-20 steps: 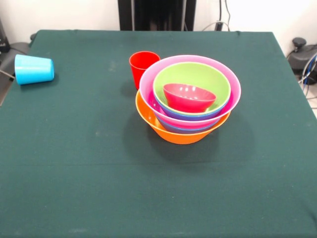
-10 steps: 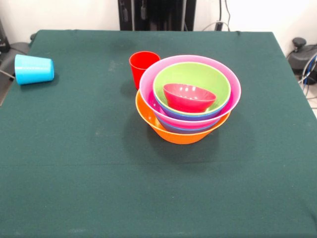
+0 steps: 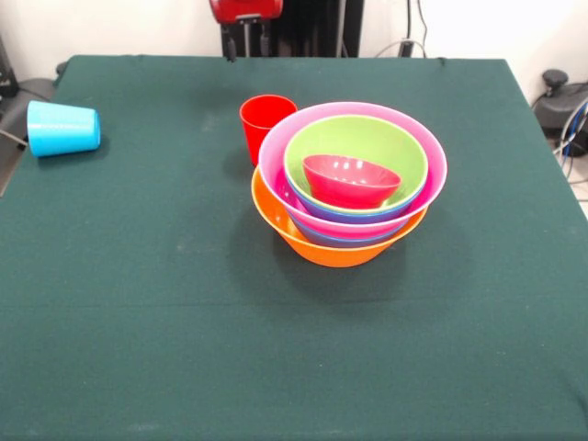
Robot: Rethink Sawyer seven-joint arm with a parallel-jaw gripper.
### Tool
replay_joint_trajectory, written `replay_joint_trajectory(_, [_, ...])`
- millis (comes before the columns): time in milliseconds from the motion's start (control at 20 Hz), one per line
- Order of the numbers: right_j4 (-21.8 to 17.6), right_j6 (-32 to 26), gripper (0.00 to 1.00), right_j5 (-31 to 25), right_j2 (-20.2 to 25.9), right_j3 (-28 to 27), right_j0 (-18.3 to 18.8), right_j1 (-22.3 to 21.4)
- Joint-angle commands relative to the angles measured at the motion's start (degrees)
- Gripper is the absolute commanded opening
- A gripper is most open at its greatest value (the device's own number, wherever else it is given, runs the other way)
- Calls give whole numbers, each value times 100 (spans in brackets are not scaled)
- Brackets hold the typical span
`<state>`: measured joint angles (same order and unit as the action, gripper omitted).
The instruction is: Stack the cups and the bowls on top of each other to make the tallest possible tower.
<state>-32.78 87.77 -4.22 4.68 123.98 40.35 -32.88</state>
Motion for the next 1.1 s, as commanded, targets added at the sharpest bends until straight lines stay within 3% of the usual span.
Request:
replay_joint_trajectory(50, [190,99,100,-748,999,-793,276,343])
replay_joint_trajectory(500, [69,-350,100,-1243,1799,-757,759,89])
replay_joint_trajectory(1100, [-836,-601,100,-892,2035,-1203,1273,811])
